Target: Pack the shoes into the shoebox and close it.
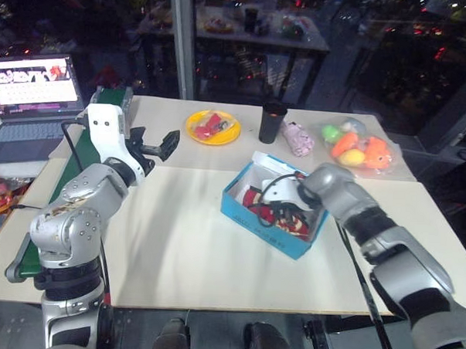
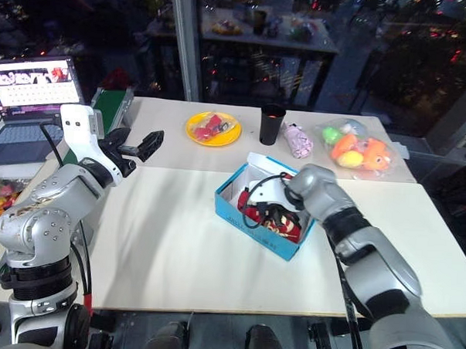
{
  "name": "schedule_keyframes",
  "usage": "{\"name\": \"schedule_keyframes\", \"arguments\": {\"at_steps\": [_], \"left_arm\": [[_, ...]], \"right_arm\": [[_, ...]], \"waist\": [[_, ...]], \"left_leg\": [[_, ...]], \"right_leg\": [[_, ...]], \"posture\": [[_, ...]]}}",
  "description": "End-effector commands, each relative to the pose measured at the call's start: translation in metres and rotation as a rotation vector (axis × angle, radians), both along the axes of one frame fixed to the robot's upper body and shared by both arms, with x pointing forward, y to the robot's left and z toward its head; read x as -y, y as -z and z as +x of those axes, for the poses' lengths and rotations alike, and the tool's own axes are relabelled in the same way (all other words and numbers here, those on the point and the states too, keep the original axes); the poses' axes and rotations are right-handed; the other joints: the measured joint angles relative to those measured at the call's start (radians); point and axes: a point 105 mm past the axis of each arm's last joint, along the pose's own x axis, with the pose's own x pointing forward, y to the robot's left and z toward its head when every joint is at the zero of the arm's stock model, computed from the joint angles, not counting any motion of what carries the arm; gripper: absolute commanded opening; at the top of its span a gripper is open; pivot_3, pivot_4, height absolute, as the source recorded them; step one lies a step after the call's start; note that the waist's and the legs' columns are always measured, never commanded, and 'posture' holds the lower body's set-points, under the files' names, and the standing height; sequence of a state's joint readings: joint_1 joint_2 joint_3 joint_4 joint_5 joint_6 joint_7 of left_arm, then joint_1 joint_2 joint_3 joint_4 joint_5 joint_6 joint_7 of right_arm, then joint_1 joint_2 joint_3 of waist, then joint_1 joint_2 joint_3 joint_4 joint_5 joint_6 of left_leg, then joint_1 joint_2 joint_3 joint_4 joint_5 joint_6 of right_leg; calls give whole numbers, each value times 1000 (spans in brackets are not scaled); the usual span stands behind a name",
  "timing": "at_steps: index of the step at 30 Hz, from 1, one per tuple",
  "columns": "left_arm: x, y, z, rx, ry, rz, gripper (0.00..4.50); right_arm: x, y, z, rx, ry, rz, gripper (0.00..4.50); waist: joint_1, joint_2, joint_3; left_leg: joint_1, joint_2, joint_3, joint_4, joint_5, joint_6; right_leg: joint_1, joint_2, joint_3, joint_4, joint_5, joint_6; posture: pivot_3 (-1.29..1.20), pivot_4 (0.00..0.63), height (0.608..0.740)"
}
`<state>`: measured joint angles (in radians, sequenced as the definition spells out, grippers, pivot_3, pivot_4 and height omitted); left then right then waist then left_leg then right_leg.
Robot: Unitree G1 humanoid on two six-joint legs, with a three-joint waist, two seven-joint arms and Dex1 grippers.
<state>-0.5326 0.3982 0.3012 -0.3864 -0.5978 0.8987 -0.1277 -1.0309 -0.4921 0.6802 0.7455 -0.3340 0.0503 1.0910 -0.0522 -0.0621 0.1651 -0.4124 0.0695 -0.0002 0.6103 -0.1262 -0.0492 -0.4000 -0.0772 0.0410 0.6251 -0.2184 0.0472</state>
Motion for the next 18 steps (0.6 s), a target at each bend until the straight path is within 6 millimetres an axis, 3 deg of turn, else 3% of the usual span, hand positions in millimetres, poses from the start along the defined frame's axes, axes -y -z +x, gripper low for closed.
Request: {"name": "schedule_keyframes", "arguments": {"at_steps": [1,3,5,10,15,17,18], "left_arm": [[2,-15,-6,58,9,10,4500],[2,-14,-7,56,10,12,4500],[3,-13,-7,55,12,12,4500],[8,-14,-6,55,29,11,4500],[14,-12,-4,51,53,15,4500],[15,-11,-3,46,62,18,4500],[16,-11,-3,44,67,22,4500]], "right_arm": [[35,50,-25,-170,-3,-179,475],[45,58,-49,-326,-39,-209,475],[50,61,-59,-405,-30,-210,475],[46,55,-37,-280,20,-215,475],[41,50,-43,-336,18,-167,475],[27,44,-36,-313,67,-37,1439],[21,41,-34,-311,83,19,1691]], "waist": [[-2,1,-2],[5,3,-4],[16,5,-8],[25,5,-22],[20,3,-24],[22,3,-24],[22,3,-24]], "left_leg": [[1,0,0,0,0,0],[0,0,0,0,0,0],[-2,-1,0,0,0,0],[-2,-1,1,-3,0,0],[-2,0,1,-6,-2,-1],[-2,0,1,-6,-2,-1],[-1,0,0,-6,-2,-1]], "right_leg": [[1,0,0,-1,0,-1],[2,-1,0,-3,0,-1],[4,-1,0,-6,-1,-1],[7,0,0,-7,-5,0],[10,1,0,-3,-10,0],[9,1,0,0,-11,-1],[9,1,-1,1,-12,-2]], "posture": [[0,150,736],[0,150,736],[0,150,736],[0,150,736],[0,150,736],[0,150,736],[0,150,736]]}}
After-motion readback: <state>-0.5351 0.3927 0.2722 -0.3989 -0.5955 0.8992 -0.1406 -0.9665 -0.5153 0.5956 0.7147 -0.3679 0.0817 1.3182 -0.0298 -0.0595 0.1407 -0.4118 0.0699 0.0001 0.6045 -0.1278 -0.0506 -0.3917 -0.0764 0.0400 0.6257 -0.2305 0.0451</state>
